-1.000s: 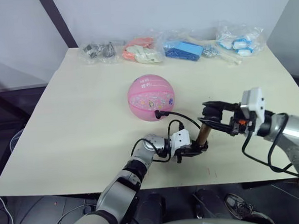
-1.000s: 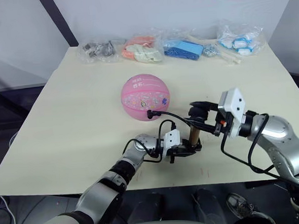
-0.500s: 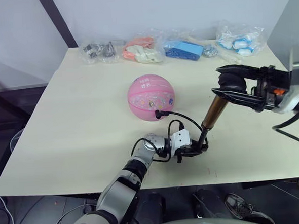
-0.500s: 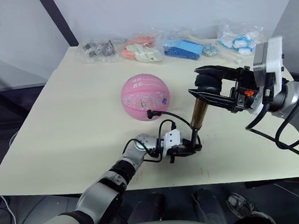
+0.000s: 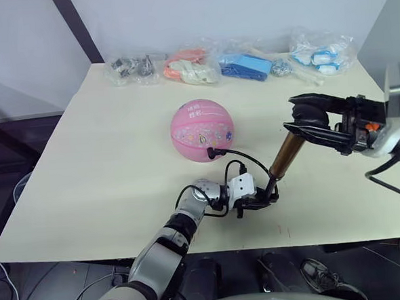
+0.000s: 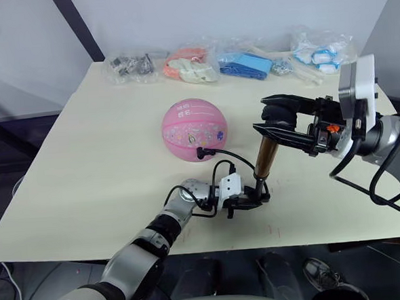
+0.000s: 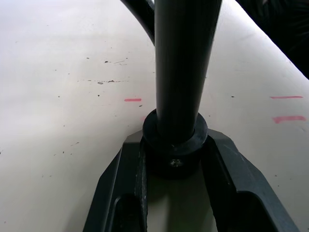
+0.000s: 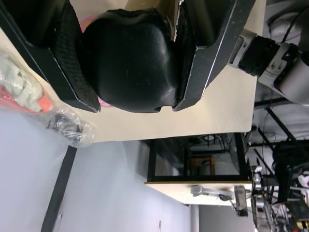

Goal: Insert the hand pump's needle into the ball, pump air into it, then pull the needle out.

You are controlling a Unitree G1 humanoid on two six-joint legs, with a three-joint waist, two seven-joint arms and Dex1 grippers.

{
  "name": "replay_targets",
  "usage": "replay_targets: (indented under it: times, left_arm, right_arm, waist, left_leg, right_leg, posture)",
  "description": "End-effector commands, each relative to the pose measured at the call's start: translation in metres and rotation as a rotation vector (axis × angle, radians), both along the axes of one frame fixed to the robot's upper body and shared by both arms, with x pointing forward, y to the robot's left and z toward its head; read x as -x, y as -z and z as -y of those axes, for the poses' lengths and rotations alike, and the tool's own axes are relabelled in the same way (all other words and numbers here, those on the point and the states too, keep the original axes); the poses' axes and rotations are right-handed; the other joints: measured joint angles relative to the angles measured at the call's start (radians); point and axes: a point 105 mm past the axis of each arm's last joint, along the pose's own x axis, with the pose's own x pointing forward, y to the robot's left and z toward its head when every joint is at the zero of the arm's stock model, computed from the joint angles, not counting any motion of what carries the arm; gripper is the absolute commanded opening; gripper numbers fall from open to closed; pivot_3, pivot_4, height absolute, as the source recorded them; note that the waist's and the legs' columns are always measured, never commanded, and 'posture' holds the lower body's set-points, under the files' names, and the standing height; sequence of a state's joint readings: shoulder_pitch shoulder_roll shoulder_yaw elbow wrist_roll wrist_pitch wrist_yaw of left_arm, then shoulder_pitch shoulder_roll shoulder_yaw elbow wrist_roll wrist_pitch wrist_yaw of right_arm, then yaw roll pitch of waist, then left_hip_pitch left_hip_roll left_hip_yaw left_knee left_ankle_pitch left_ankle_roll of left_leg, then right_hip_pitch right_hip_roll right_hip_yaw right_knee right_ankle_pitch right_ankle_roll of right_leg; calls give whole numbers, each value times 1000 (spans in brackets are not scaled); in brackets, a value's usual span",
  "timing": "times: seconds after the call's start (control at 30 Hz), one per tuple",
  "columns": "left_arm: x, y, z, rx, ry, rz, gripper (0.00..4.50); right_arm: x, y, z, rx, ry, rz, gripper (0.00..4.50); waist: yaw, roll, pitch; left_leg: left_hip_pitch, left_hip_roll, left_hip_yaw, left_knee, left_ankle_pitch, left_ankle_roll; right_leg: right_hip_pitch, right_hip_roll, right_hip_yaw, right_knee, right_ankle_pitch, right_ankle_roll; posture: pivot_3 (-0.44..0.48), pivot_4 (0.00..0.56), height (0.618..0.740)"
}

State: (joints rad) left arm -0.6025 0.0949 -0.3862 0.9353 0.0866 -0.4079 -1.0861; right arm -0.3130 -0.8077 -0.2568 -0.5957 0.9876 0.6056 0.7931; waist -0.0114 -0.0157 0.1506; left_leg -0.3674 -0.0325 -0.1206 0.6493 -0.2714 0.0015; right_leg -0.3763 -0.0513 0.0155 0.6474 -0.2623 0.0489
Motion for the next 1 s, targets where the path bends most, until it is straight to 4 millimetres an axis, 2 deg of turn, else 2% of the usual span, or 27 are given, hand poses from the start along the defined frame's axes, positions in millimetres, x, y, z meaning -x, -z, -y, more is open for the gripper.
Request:
replay_targets:
  times: [0.03, 0.33, 0.67, 0.83, 1.0]
  left_arm:
    - [13, 36, -21, -135, -26, -104, 1112]
    - [13, 36, -22, -137, -24, -105, 1112]
    - [12, 35, -22, -136, -25, -102, 1112]
    - [11, 34, -22, -137, -26, -103, 1112]
    - [11, 34, -22, -137, -28, -101, 1112]
  right_arm:
    - [2, 25, -5, 32, -9, -54, 1929]
    - [4, 86, -10, 75, -3, -142, 1929]
    - [4, 132, -19, 82, 7, -209, 1929]
    - [1, 129, -21, 71, 14, -180, 1929]
    - [-2, 92, -20, 45, -5, -88, 1929]
  waist:
    - [0, 0, 0]
    - [-1, -4, -4]
    - [-2, -5, -6]
    - [-2, -5, -6]
    - [-2, -5, -6]
  left_leg:
    - [0, 0, 0, 0, 0, 0]
    - [2, 0, 1, 0, 0, 0]
    - [4, 0, 1, -1, 0, 0]
    - [4, 0, 1, -1, 0, 0]
    - [4, 1, 1, -1, 0, 0]
  right_leg:
    - [0, 0, 0, 0, 0, 0]
    - [1, 1, 1, 0, 0, 1]
    - [2, 1, 1, 0, -2, 2]
    - [2, 2, 1, 0, -1, 2]
    - [2, 2, 1, 0, -1, 1]
  posture:
    - [0, 150, 740]
    - [0, 150, 740]
    - [0, 150, 740]
    - [0, 150, 740]
    - [0, 150, 740]
